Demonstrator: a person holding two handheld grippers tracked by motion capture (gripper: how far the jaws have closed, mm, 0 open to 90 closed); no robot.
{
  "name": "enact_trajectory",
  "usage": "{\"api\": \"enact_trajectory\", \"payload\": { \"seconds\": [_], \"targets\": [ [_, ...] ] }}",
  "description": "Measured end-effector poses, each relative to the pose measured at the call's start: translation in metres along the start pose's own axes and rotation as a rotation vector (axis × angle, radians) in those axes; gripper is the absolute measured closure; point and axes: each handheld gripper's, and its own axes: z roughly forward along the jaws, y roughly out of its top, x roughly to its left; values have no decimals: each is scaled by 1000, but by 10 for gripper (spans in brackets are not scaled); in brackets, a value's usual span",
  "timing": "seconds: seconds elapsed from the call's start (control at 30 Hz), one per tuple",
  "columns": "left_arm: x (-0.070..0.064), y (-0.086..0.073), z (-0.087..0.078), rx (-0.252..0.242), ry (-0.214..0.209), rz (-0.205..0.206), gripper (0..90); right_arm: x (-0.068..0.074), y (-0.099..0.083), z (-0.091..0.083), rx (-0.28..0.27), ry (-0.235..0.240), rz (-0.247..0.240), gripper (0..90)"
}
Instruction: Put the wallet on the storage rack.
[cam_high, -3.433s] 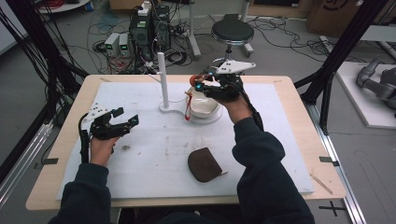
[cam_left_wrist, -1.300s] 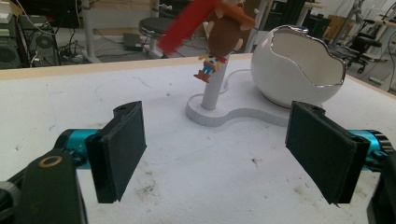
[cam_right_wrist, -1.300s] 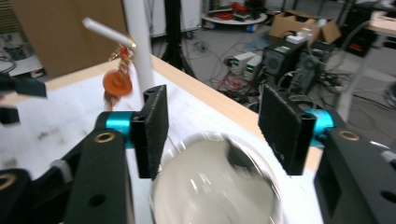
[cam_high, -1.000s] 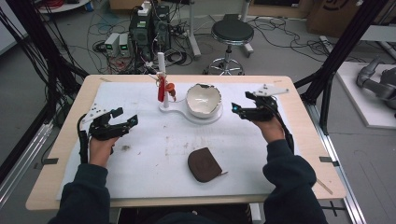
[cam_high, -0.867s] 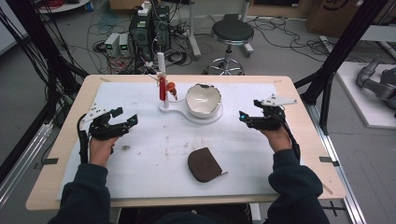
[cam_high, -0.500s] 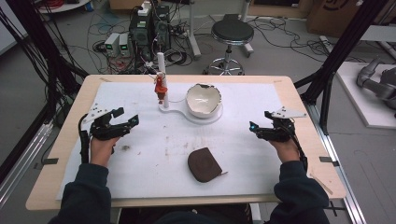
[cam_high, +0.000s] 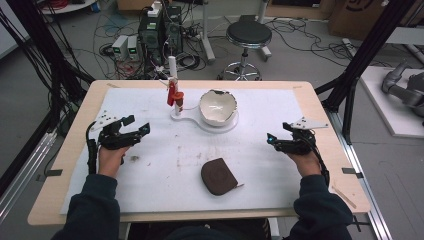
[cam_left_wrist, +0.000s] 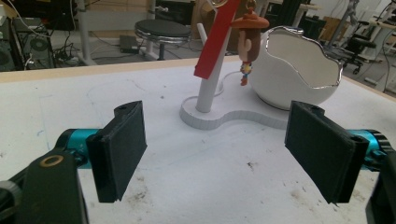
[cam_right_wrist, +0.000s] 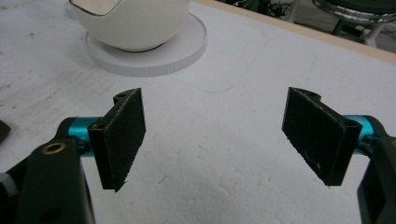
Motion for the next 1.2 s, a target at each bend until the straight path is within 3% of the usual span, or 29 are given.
{"api": "enact_trajectory", "payload": {
  "seconds": [0.13,0.43,0.6,0.63,0.67,0.87,1.0,1.13,1.2],
  "targets": [
    [-3,0,1,10,-3,12,205,6,-2,3,7,52,2,219],
    [-16,1,7,33,-28,46,206,35,-5,28,98,209,-25,219],
    [-18,0,10,43,-40,49,209,60,-6,44,164,332,-22,219],
    [-17,0,10,43,-39,46,209,72,-6,48,174,388,-36,219],
    [-17,0,10,44,-37,47,209,72,-6,48,174,388,-36,219],
    [-19,0,10,44,-43,54,210,109,0,58,195,506,-86,219],
    [-18,0,10,47,-39,55,210,127,-3,67,253,558,-91,213],
    [-18,0,10,48,-37,52,210,127,-4,72,259,589,-53,212],
    [-18,-1,11,50,-38,52,210,125,-5,74,276,611,-11,236]
  ]
}}
